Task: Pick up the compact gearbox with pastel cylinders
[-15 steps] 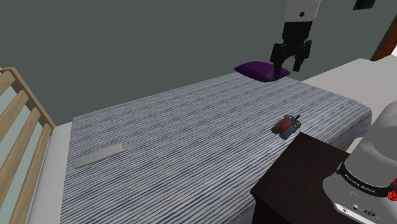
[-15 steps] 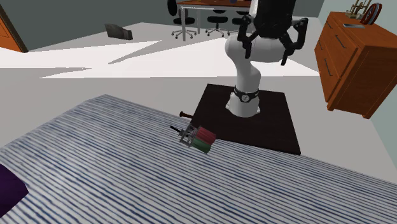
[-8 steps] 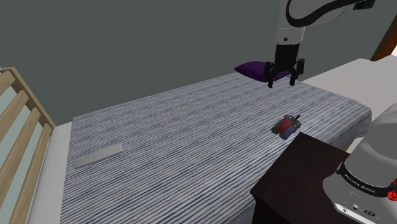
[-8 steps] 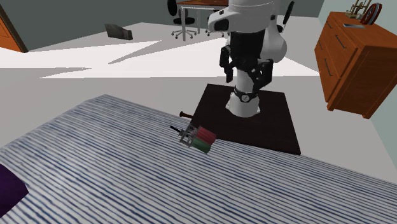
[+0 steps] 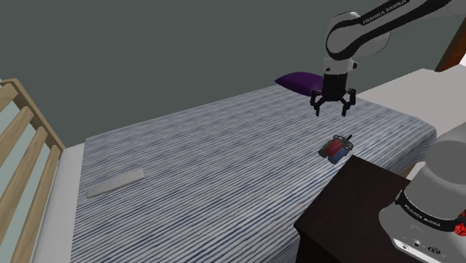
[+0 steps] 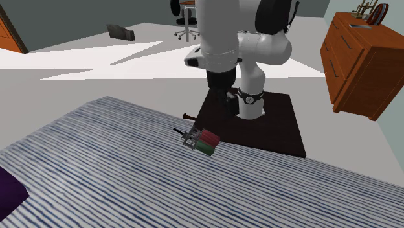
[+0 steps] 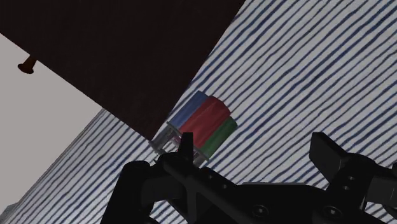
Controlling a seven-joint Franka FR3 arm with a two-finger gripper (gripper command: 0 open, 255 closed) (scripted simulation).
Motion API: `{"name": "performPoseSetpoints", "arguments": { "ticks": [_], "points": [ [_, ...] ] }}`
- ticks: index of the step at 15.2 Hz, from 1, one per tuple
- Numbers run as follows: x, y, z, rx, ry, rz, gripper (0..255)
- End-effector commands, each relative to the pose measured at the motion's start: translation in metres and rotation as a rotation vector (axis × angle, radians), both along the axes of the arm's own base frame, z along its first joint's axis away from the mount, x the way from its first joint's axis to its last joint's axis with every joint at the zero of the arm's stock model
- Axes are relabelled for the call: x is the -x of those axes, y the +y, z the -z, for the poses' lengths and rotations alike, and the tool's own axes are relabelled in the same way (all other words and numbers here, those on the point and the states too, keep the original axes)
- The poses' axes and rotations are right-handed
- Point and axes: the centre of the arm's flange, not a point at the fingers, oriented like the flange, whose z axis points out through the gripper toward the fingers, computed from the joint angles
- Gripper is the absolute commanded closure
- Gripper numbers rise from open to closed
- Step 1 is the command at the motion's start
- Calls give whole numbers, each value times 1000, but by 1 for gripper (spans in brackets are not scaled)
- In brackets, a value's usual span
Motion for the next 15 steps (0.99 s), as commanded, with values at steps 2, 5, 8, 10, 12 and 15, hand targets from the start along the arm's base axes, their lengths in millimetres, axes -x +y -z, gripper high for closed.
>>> {"name": "performPoseSetpoints", "arguments": {
  "ticks": [2,5,8,10,12,15],
  "points": [
    [4,-28,35,9,29,128,0],
    [12,-53,67,17,59,252,0],
    [24,-77,98,24,89,377,0],
    [28,-85,109,27,98,419,0],
    [28,-85,119,27,98,419,0],
    [28,-85,135,27,98,419,0]
  ]
}}
